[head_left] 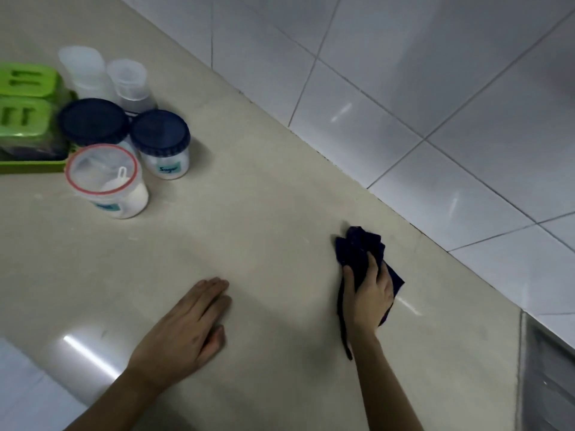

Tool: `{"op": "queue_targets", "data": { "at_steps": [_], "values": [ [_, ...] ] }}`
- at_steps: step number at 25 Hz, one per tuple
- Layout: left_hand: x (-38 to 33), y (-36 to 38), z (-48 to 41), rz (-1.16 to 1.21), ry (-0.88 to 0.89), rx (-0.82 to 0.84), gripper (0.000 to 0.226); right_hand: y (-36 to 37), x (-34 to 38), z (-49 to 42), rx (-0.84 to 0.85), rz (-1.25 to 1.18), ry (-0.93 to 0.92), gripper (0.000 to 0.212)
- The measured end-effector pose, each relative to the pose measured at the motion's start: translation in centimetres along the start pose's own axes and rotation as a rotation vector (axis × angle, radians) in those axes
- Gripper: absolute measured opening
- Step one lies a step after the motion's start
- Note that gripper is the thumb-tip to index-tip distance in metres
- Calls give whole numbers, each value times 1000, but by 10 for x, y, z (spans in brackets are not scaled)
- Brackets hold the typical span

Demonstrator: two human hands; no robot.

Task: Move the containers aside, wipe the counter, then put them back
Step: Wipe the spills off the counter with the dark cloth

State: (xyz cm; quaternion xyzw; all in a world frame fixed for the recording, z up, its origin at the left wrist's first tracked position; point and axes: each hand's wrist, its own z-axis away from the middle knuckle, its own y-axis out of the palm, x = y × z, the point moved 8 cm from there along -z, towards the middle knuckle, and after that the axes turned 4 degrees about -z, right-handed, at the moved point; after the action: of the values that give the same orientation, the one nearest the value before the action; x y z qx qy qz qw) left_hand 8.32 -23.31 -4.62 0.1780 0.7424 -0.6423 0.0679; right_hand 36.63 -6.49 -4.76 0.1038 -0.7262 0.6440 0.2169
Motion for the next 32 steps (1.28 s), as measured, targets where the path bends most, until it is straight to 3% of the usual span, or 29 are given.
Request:
{"op": "queue_targets", "data": {
  "at_steps": [2,8,12,15,19,21,25,29,31,32],
  "values": [
    [0,0,1,0,6,0,42,7,16,7,-38,-5,42,53],
    [-2,-2,-1,-4,24,-21,41,0,29,119,261,46,-594,51],
    [-3,-6,-1,16,26,-28,41,4,43,105,357,46,-735,54],
    [-1,-7,-2,26,17,-49,41,27,76,30,253,45,-635,53],
    [0,-6,-1,36,6,-48,40,55,108,-25,97,37,-210,54],
    [1,-6,-1,39,2,-49,40,57,113,-14,77,7,-208,52],
    [0,-6,-1,29,12,-43,40,37,90,65,242,-21,-518,51],
    [2,-5,1,54,-6,-34,41,1,38,132,420,106,-1012,55],
    [1,-7,1,55,-5,-38,41,-7,22,114,455,120,-1058,56],
    [2,-7,1,51,-7,-37,41,-4,22,94,424,111,-970,54]
  ]
}}
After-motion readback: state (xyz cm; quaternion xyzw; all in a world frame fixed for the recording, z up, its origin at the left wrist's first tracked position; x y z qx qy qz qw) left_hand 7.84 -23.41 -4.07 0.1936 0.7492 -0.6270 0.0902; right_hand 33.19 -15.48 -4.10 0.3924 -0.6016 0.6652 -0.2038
